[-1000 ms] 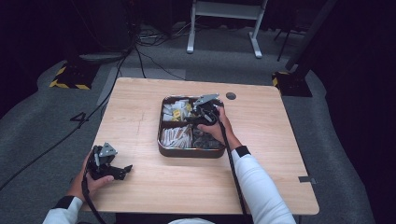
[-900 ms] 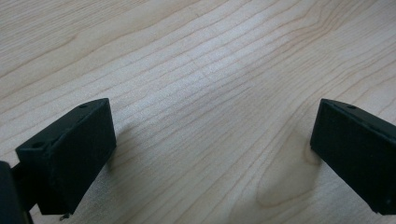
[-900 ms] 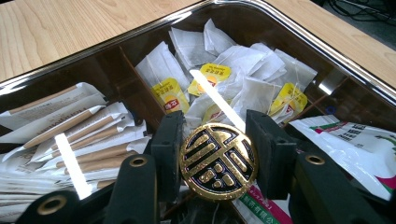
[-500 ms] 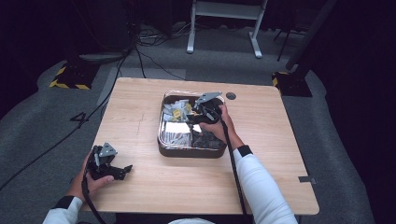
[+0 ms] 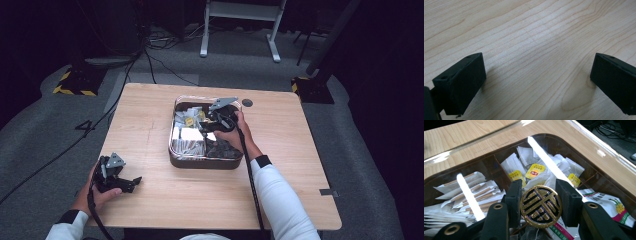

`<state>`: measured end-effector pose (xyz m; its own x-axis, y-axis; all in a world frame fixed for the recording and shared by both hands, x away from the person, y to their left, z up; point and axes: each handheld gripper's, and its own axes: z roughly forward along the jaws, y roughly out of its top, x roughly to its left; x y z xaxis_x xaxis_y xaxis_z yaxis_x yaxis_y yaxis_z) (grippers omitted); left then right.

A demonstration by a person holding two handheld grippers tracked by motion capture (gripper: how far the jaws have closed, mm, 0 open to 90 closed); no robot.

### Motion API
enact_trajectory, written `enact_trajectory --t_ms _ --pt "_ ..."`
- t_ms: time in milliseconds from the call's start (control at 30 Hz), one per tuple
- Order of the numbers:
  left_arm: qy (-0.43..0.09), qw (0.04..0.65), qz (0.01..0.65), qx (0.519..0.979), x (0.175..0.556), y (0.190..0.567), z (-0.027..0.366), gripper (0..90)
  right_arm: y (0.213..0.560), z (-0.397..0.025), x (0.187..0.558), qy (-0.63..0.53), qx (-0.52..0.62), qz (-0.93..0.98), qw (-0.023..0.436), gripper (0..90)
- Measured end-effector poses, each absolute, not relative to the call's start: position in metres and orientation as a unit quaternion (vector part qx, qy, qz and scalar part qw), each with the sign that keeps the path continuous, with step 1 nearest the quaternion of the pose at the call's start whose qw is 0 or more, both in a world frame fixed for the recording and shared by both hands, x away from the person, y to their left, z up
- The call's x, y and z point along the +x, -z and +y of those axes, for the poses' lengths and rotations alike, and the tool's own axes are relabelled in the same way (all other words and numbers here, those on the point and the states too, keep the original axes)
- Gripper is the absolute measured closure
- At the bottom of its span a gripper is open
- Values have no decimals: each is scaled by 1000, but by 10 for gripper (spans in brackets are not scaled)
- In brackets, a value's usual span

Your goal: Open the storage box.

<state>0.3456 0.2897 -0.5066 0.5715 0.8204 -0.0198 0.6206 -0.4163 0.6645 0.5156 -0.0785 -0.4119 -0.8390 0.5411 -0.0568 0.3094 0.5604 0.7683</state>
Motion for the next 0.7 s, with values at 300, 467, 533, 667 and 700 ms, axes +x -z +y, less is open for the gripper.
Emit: enact_trajectory --t_ms 300,467,533,667,700 --pt "-156 319 436 827 346 507 290 5 407 -81 513 -397 239 874 149 586" --pt "-156 319 436 827 346 507 290 5 404 -87 513 -398 242 872 151 586" --pt "-156 320 436 827 346 507 290 5 402 -90 512 -397 242 872 153 586" --pt "-156 319 436 827 346 507 290 5 399 -98 510 -398 244 870 156 586" --pt "-156 320 436 827 346 507 290 5 398 -102 509 -399 246 869 156 586"
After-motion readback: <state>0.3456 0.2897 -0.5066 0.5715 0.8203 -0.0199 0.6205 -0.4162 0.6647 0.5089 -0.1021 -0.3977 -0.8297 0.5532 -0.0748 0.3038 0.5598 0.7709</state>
